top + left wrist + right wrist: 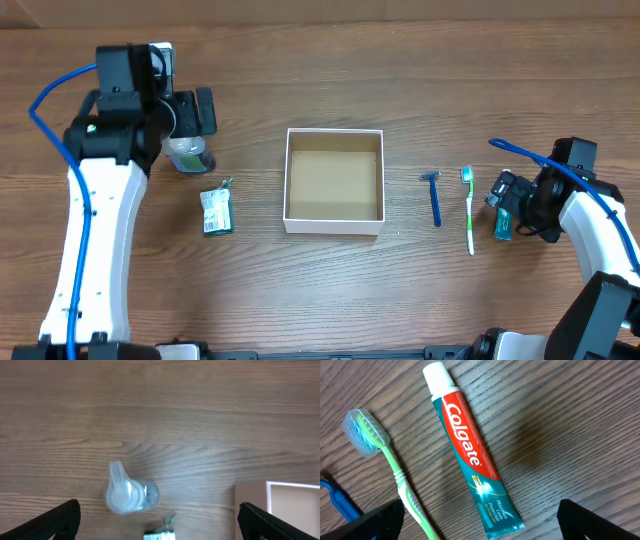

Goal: Pack container
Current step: 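Reach the left gripper to the soap pump bottle and grasp it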

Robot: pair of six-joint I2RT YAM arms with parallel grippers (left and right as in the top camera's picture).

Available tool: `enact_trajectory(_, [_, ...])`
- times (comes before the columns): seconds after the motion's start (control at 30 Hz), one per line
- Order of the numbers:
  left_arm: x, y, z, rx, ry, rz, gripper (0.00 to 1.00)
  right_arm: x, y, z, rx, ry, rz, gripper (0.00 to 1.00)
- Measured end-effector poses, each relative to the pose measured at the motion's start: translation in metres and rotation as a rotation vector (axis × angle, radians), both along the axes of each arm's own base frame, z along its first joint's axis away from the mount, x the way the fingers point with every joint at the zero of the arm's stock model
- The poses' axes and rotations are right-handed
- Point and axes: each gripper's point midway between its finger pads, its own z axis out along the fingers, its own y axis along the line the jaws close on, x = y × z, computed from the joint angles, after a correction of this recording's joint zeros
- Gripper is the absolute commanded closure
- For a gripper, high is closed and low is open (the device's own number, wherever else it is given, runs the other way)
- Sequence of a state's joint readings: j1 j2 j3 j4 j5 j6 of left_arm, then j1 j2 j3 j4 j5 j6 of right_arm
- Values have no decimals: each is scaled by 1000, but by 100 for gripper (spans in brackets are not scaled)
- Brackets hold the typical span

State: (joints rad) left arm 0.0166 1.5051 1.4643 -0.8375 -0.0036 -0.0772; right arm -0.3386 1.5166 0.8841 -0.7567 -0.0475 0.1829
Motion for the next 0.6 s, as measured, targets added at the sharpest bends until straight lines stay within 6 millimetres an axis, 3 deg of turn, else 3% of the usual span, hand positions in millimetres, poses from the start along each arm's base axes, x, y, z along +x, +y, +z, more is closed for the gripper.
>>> enact_trajectory(0.17, [12,21,-21,20,36,74,0,0,0,0,0,0,0,0])
enact_trajectory(0.4, [27,31,-93,-4,200,128,0,0,0,0,0,0,0,0])
enact_trajectory(0.47, [33,27,-104,-30,210,127,0,0,0,0,0,0,0,0])
enact_trajectory(0.6, [36,22,-106,-62,207,112,18,0,0,0,0,0,0,0])
